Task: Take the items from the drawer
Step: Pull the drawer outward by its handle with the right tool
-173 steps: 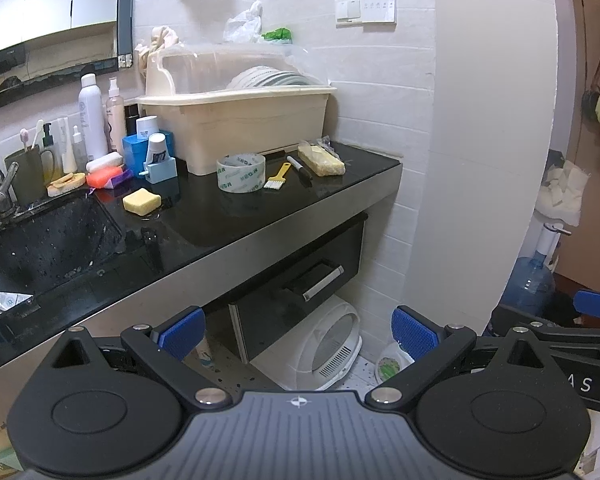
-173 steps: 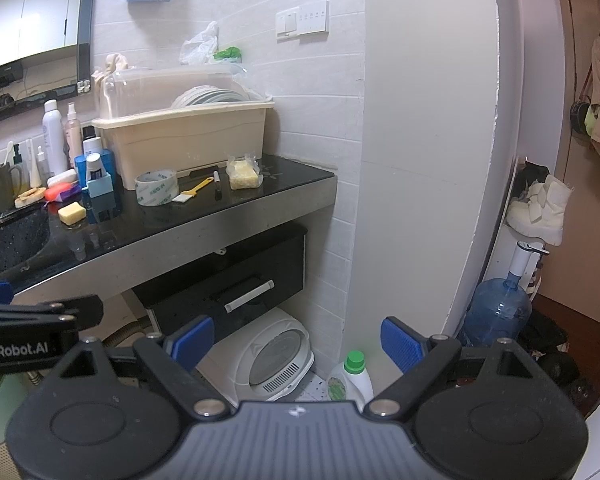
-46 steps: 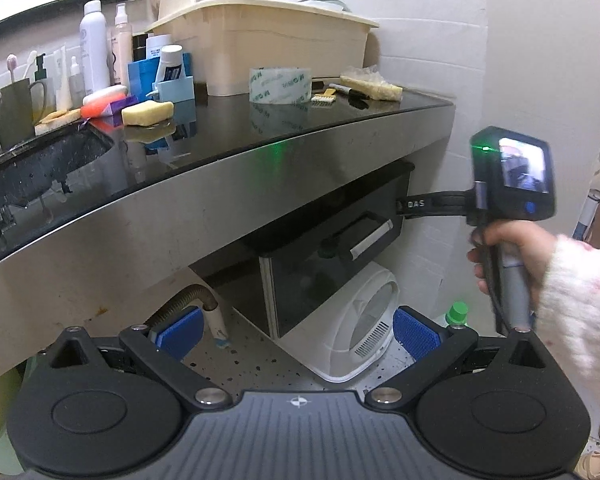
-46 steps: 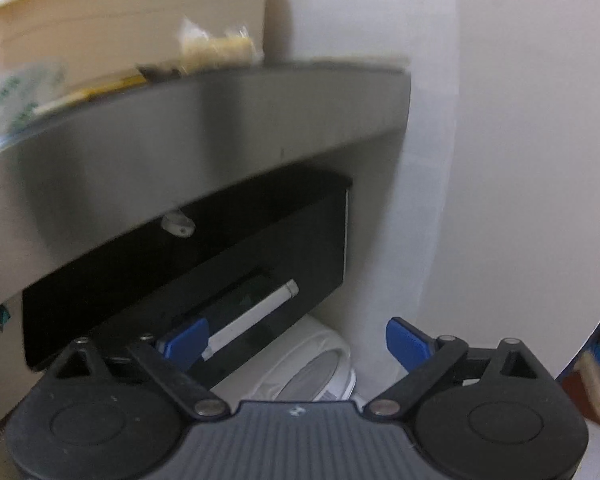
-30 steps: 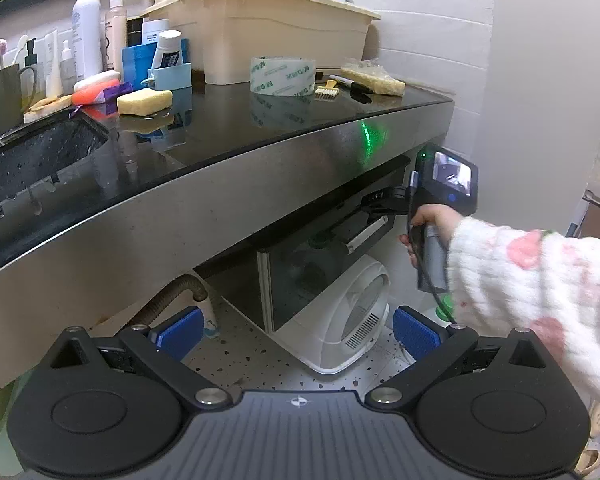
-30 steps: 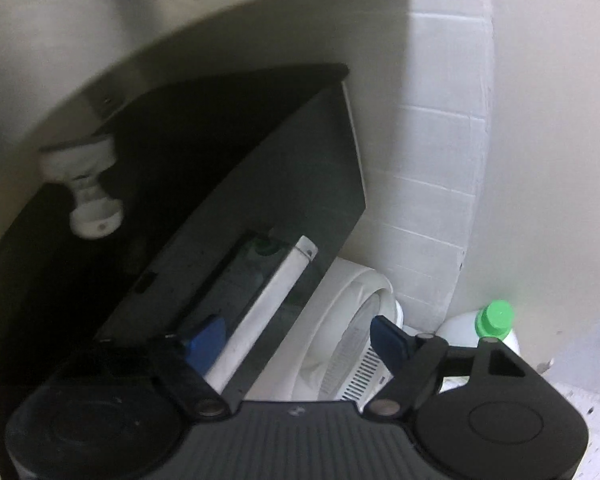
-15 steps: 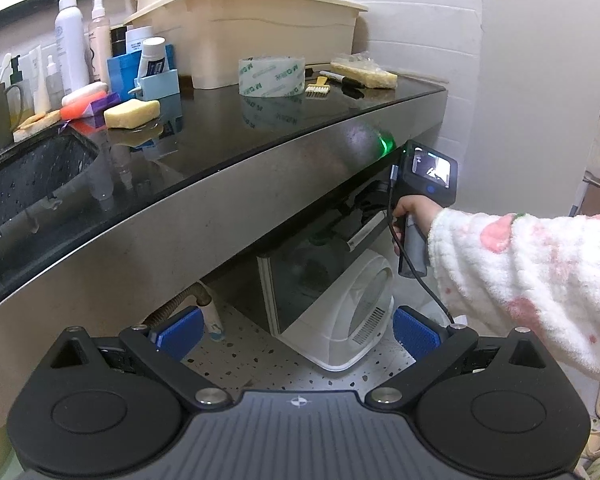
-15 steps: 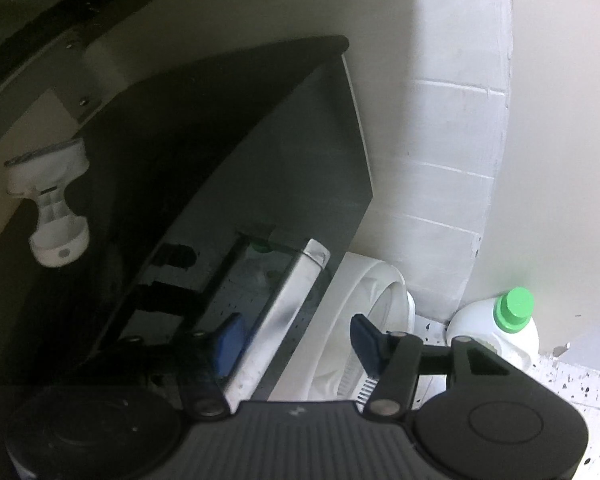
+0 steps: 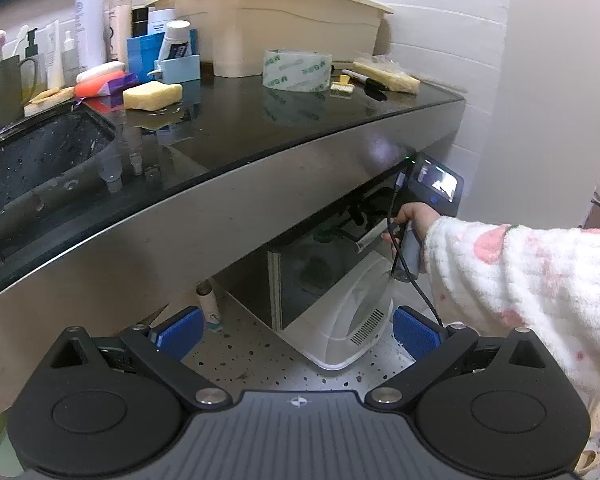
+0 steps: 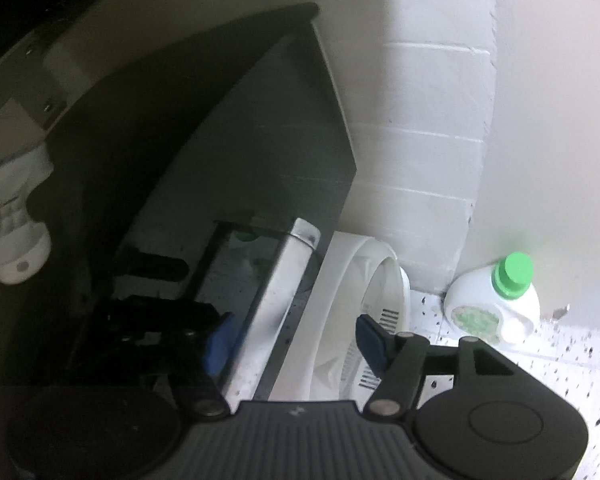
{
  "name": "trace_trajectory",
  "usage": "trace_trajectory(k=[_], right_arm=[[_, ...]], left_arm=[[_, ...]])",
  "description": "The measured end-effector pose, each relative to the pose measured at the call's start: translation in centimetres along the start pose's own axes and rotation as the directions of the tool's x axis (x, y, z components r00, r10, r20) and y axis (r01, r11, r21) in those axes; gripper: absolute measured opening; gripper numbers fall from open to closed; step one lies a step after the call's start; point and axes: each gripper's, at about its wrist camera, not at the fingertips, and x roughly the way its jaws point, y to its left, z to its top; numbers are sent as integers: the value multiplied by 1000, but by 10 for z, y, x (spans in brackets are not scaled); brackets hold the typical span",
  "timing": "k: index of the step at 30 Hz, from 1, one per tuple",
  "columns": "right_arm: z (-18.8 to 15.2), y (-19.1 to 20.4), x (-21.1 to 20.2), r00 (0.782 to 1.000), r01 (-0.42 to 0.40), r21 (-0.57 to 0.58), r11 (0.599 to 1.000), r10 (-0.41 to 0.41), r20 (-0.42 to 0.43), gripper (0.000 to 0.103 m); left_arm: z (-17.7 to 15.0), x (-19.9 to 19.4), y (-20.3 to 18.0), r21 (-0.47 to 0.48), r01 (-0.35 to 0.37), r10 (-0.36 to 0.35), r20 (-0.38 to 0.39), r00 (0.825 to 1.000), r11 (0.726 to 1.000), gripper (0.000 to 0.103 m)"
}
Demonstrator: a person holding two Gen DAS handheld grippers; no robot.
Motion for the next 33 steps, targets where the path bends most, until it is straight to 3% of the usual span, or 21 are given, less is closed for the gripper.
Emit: trace_trajectory(k=[4,33], right_arm=[[0,-4,2,1000,-11,26,1000,11,-13,65],[-1,-12,-1,1000,1,-133,991,-2,-6,66]], left_arm=[[1,1,2,-9,-4,3,-3,1000,1000,102],[3,-3,12,-27,-60,59,-15,998,998,102]])
